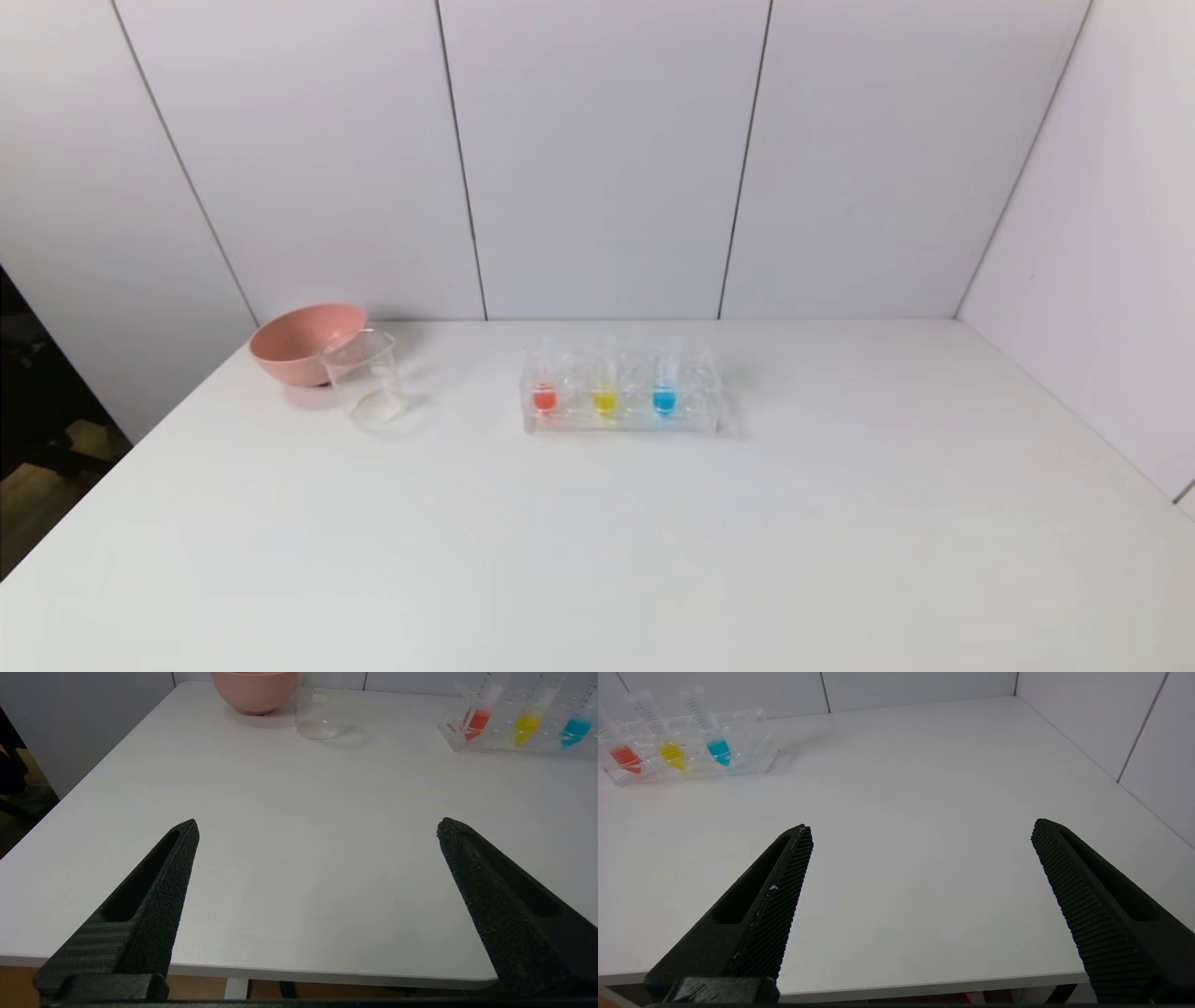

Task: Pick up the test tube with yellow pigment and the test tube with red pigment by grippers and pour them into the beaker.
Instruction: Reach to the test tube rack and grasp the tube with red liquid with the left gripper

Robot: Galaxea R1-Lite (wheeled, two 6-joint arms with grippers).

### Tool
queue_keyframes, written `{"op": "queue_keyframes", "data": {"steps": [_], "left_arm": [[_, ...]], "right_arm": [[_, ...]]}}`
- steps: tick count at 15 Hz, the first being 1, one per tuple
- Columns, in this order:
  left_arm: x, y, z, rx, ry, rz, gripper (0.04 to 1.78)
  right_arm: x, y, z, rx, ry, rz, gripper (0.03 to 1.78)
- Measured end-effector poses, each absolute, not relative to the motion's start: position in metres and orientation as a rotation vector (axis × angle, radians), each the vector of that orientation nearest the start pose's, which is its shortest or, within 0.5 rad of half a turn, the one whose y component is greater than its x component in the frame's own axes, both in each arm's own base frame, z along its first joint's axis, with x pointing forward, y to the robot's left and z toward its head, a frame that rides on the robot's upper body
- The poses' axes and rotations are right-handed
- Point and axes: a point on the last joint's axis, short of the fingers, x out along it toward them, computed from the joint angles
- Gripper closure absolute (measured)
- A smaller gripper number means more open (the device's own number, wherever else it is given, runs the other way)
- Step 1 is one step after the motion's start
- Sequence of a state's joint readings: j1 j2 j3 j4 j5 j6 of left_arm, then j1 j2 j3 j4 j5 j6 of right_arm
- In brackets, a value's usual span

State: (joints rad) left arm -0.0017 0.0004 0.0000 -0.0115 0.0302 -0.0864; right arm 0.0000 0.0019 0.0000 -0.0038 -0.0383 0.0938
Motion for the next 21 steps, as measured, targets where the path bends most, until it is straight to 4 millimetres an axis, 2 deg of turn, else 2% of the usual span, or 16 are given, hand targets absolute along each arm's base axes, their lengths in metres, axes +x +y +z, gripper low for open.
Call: {"op": "queue_keyframes", "data": {"steps": [21], "left_arm": [[-0.0238, 0.0007, 0.0800, -0.056, -0.020, 0.027, 0.04]], "right_arm": [[-0.0227, -0.0009, 0.0759, 0.095, -0.004, -0.038, 0.10]]}}
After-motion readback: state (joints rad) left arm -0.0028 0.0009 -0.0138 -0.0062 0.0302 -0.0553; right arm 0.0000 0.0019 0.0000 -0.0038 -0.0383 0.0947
